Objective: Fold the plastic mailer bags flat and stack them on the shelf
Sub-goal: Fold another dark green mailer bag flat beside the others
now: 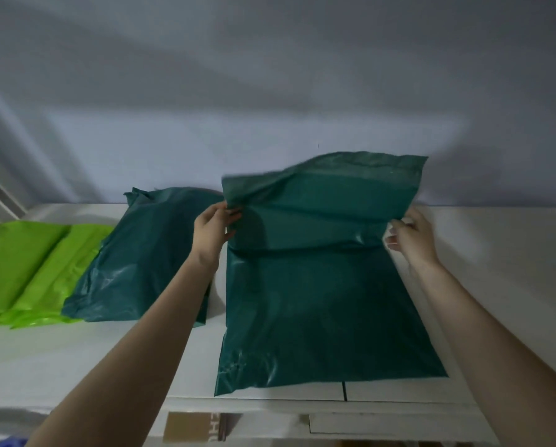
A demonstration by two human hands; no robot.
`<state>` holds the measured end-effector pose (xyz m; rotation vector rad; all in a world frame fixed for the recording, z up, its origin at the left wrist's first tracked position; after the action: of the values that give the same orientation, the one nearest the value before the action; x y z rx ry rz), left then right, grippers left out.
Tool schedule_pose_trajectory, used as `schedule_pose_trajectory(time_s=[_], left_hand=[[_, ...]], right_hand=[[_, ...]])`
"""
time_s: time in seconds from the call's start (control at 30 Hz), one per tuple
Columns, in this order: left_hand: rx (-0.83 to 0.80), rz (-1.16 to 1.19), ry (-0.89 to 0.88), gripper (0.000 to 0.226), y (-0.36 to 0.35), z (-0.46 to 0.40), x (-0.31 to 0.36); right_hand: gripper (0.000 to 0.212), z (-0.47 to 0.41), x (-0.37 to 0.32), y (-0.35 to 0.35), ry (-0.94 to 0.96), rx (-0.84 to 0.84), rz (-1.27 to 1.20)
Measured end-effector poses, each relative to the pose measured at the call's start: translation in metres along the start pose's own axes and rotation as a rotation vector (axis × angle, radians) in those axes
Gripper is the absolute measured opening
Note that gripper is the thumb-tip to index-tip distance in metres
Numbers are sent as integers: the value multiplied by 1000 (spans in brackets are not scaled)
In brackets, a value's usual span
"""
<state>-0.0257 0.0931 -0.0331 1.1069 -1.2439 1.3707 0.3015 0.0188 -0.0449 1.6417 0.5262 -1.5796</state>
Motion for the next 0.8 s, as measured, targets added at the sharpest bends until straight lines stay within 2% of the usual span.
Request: schedule_pose_trajectory(time_s=[0.17, 0.27, 0.33, 0.47, 0.57, 0.63, 0.67, 0.73, 0.8], left_hand=[[-108, 73, 143, 36, 15, 19, -2], [-94, 7, 177, 25, 16, 43, -2], [-78, -77, 213, 24, 18, 59, -9], [-113, -129, 278, 47, 22, 82, -25], [-61, -167, 224, 73, 29, 96, -31], [12, -194, 228, 79, 31, 105, -33], [43, -208, 246, 74, 32, 111, -33], [62, -278, 278, 48, 34, 118, -36], [56, -391, 269, 24, 37, 124, -38]], right_hand=[[32, 29, -2, 10, -125, -155, -233], [29, 40, 1, 18, -201, -177, -323], [39, 46, 7, 21, -281, -180, -380], [62, 62, 13, 30, -378, -225, -412], [48, 72, 17, 36, -401, -277, -332], [34, 79, 17, 41, -388, -368, -242], [33, 82, 18, 43, -380, -422, -192], [36, 88, 22, 48, -367, -472, -65], [39, 93, 29, 52, -347, -438, 56]])
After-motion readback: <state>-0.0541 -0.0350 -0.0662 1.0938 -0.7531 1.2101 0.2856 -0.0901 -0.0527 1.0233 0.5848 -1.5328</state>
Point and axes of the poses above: each hand's wrist, its own z-axis away from the middle knuckle, its own y-axis out of the back of the hand, x = y × z, the point moved 3 cm from there along -z, towards the middle knuckle, and after that the axes turned 2 degrees about -y, right-handed, at the moved point
